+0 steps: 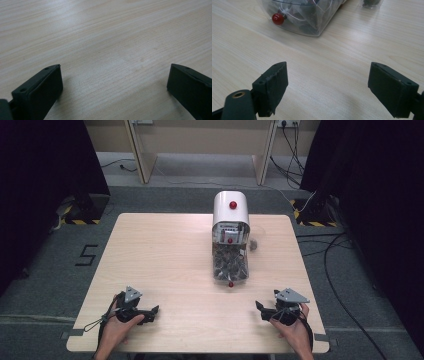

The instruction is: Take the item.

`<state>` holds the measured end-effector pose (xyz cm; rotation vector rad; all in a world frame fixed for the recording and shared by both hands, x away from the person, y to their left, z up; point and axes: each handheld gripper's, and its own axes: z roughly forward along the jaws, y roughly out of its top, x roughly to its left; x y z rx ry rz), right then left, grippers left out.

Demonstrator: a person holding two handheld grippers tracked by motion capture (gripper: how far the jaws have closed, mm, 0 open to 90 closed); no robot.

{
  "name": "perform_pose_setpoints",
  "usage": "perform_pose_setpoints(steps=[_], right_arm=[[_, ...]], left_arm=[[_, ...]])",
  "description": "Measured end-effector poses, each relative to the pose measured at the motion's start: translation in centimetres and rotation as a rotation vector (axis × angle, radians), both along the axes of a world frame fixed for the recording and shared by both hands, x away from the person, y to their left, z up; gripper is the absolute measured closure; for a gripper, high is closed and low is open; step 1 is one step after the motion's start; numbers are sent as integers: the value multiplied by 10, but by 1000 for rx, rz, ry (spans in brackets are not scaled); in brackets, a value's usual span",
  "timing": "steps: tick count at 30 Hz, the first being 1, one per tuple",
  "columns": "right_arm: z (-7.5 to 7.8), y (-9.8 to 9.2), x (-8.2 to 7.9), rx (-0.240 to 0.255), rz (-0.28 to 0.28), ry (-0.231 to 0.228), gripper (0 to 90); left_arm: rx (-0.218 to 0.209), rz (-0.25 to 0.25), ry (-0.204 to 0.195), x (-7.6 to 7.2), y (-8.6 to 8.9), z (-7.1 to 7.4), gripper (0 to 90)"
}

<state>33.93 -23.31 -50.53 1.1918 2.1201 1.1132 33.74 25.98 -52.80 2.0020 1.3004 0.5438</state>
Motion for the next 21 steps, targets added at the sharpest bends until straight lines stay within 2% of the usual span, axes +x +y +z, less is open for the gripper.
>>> perform_pose_setpoints(steps=[7, 21], right_arm=[[-1, -3, -4, -9, -4, -5, 173], [-4, -10, -15, 2, -11, -6, 169]], left_arm=[[0, 0, 0, 0, 0, 0, 0], [0, 0, 0, 0, 0, 0, 0]])
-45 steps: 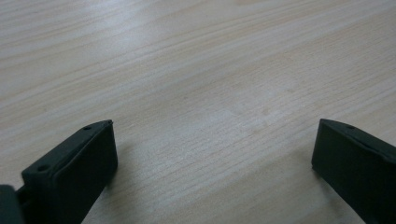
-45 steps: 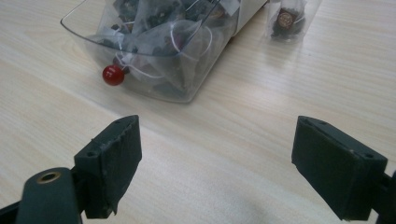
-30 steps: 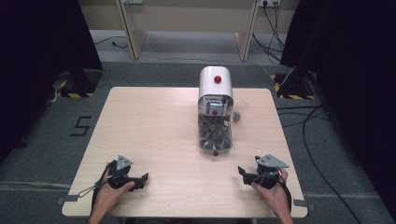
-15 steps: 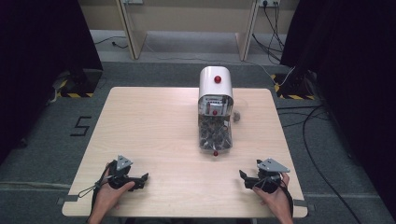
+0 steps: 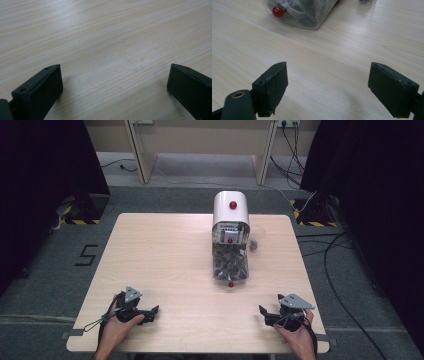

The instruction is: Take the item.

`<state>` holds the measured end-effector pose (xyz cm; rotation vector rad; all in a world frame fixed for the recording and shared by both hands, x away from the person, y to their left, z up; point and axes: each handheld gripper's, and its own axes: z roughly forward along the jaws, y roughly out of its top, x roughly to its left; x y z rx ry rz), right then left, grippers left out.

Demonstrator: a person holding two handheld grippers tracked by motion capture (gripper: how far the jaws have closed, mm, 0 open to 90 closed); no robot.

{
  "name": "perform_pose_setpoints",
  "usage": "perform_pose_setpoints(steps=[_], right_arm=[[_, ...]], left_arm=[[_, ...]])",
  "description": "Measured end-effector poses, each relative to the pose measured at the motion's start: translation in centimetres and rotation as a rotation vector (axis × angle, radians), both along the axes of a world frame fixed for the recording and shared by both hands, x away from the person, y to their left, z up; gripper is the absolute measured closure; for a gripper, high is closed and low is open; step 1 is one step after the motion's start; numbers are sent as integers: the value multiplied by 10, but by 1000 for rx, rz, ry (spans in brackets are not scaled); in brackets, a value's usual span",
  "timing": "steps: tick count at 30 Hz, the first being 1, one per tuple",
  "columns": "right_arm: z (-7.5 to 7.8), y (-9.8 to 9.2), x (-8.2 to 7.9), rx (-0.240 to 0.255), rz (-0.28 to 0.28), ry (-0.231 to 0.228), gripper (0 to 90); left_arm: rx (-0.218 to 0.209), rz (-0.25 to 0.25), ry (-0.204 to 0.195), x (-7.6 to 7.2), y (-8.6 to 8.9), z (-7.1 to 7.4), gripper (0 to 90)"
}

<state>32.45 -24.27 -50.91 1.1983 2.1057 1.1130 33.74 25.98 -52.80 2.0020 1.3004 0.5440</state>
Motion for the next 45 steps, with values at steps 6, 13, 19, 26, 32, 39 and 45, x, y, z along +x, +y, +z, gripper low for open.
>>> perform_pose_setpoints(steps=[6, 13, 19, 26, 32, 39, 45], right_arm=[[-3, 0, -3, 2, 6, 2, 164], [-5, -1, -7, 0, 7, 7, 164], [-7, 0, -12, 1, 13, 17, 165], [-7, 1, -18, -13, 19, 35, 166], [-8, 1, -24, -34, 19, 34, 167], [-8, 0, -29, -40, 10, 34, 168], [-13, -2, -34, -44, 7, 47, 169]], left_arm=[[0, 0, 0, 0, 0, 0, 0], [0, 0, 0, 0, 0, 0, 0], [0, 0, 0, 0, 0, 0, 0], [0, 0, 0, 0, 0, 0, 0], [0, 0, 0, 0, 0, 0, 0], [0, 0, 0, 0, 0, 0, 0], [0, 0, 0, 0, 0, 0, 0]])
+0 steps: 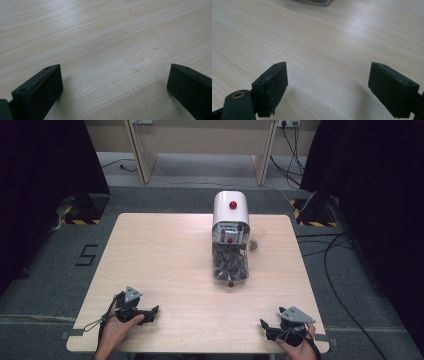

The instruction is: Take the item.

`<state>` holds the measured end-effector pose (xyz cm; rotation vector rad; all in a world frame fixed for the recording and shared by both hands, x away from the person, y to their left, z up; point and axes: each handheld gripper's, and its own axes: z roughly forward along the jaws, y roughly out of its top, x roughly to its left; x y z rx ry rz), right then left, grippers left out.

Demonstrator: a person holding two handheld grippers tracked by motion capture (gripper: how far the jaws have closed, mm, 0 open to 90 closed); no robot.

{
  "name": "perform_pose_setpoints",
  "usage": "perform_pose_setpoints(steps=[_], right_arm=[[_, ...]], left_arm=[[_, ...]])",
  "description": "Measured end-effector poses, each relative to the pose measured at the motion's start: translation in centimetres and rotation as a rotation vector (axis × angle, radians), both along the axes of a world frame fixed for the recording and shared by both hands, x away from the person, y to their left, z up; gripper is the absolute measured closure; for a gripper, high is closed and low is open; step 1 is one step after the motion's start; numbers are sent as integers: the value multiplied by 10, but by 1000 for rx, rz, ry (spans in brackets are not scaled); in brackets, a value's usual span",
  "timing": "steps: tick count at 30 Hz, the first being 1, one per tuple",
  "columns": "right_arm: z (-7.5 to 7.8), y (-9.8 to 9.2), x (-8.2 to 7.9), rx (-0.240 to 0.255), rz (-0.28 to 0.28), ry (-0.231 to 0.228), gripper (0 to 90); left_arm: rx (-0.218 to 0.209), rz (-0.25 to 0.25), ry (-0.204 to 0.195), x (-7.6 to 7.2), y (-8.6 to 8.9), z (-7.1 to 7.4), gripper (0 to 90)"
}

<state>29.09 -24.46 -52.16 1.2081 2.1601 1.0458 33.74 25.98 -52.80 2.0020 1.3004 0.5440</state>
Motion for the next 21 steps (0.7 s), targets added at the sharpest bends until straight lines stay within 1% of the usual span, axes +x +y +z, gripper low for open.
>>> perform_pose_setpoints(steps=[7, 10, 14, 18, 21], right_arm=[[-2, -3, -4, 3, -10, 4, 167], [-6, -4, -6, 3, -14, 12, 156], [-8, -6, -9, 11, -16, 4, 155], [-10, -8, -13, 24, -20, -16, 150], [-12, -12, -17, 28, -12, -31, 147]], left_arm=[[0, 0, 0, 0, 0, 0, 0], [0, 0, 0, 0, 0, 0, 0], [0, 0, 0, 0, 0, 0, 0], [0, 0, 0, 0, 0, 0, 0], [0, 0, 0, 0, 0, 0, 0]])
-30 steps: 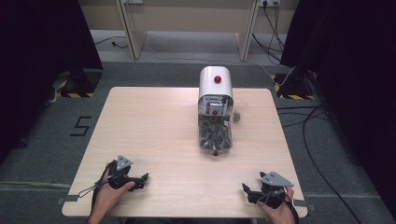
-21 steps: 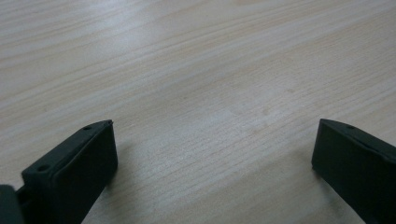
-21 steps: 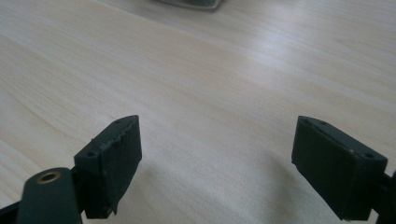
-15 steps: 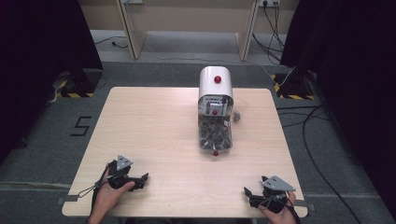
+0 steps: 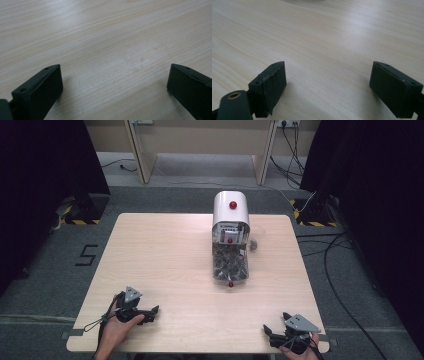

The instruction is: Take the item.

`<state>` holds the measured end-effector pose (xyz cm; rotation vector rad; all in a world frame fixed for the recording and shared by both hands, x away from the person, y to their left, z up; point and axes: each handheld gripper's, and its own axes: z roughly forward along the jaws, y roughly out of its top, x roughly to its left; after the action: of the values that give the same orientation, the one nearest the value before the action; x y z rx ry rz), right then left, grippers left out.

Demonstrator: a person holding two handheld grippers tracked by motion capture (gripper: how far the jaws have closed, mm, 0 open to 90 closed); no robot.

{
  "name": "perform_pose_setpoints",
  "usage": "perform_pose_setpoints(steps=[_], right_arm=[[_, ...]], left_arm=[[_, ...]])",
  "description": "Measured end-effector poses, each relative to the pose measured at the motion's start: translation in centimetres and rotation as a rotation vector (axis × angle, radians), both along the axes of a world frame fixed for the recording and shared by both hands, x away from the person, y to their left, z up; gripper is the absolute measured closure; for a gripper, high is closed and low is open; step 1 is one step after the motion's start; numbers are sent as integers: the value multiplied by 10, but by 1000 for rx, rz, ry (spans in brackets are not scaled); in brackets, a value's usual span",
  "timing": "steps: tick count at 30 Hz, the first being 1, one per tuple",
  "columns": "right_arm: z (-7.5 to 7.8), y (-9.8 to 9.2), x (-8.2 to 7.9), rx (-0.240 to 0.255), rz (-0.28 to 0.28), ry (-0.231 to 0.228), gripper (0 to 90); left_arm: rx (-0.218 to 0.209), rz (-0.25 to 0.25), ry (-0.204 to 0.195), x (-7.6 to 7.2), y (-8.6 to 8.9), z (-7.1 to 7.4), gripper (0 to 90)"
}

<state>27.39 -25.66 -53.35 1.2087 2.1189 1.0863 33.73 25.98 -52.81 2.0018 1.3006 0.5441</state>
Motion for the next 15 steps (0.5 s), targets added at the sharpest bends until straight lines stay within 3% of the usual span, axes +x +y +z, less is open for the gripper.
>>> perform_pose_setpoints(steps=[15], right_arm=[[-5, -5, -11, 24, -8, -35, 144]], left_arm=[[0, 0, 0, 0, 0, 0, 0]])
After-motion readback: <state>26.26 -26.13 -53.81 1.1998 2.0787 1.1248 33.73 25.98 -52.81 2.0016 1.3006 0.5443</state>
